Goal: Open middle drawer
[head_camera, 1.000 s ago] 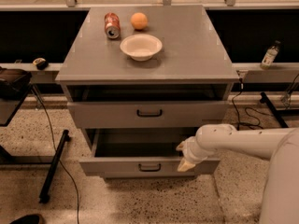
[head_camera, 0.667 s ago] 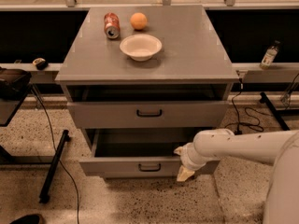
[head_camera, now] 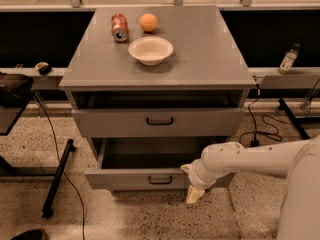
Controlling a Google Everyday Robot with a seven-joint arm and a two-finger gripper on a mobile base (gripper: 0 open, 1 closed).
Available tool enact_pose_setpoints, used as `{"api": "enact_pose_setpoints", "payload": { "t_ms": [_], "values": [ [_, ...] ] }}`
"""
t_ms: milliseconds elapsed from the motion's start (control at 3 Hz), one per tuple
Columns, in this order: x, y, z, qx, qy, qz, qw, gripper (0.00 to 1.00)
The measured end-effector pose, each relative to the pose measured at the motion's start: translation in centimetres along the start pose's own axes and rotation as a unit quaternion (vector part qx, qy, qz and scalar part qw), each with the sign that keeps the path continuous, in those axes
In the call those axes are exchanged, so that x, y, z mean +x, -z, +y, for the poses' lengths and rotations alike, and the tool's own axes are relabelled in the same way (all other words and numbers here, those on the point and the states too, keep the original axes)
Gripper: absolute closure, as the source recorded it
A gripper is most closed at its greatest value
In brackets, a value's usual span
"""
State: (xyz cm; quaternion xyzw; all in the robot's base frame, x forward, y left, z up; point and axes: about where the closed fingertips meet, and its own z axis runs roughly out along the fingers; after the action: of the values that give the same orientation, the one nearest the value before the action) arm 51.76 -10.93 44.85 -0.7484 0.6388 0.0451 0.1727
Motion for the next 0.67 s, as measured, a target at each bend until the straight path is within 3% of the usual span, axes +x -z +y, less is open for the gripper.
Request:
{"api": "enact_pose_setpoints", "payload": {
  "t_ms": [667],
  "values": [
    [-0.08,-0.76,-0.85,-0.007,-0.006,-0.015,0.9998,0.19]
  ]
}}
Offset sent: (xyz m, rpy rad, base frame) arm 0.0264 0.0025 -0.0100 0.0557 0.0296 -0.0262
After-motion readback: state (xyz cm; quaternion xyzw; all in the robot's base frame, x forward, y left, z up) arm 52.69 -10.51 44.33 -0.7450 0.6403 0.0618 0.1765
